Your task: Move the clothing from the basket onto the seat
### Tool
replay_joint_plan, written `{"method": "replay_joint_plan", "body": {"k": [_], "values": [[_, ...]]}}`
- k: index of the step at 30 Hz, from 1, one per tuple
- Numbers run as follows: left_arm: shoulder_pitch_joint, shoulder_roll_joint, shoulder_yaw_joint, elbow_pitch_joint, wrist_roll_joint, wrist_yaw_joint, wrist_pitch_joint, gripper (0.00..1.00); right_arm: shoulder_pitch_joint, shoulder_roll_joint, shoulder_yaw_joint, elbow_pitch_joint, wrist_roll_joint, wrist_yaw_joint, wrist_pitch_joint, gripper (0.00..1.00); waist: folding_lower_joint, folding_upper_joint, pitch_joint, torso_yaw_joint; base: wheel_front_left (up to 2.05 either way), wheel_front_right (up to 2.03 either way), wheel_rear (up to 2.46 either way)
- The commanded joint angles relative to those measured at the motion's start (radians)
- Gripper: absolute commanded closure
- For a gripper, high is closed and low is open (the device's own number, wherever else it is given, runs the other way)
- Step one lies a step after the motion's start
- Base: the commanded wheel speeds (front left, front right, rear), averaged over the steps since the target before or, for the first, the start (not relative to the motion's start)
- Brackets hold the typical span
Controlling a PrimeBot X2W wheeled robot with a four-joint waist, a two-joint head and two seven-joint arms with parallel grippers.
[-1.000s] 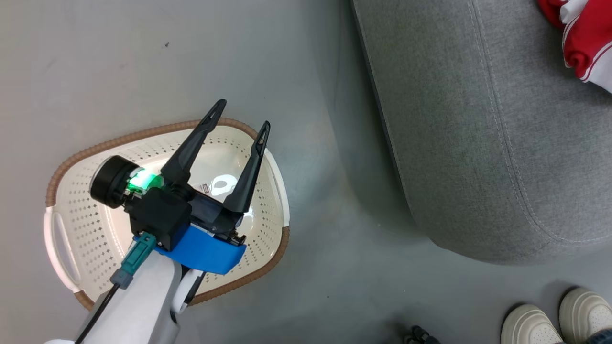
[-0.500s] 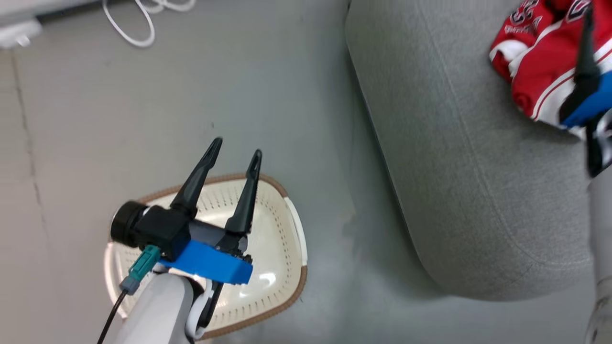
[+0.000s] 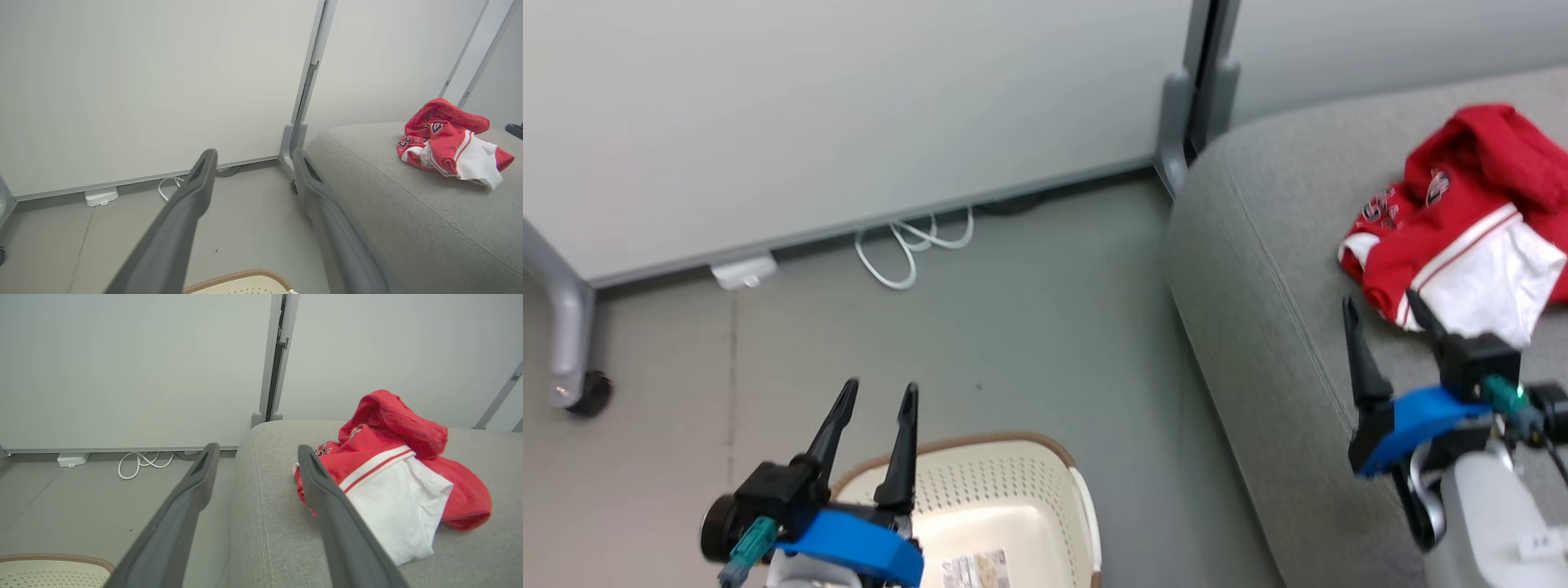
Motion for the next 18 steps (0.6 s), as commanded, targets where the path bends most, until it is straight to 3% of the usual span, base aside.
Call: {"method": "replay_joint_plan", "body": {"k": [1, 10, 18], "values": [[0.016, 0.000, 0.010, 0.005, 0.004, -0.006, -0.005, 0.00, 0.037, 0.010, -0.002, -0.022, 0.007, 0.000, 0.007, 0.00, 0.0005, -0.0001, -0.079, 0.060, 0.00, 0.00, 0.00], [0.063, 0.005, 0.057, 0.059, 0.005, -0.007, -0.005, 0.00, 0.282, 0.073, -0.039, -0.277, -0.022, 0.000, 0.076, 0.00, 0.0005, -0.0001, -0.128, 0.136, 0.00, 0.00, 0.00], [0.066, 0.008, 0.078, 0.115, -0.005, -0.007, -0.005, 0.00, 0.393, 0.082, -0.026, -0.355, 0.031, 0.000, 0.093, 0.00, 0.0005, -0.0001, -0.154, 0.191, 0.00, 0.00, 0.00]]}}
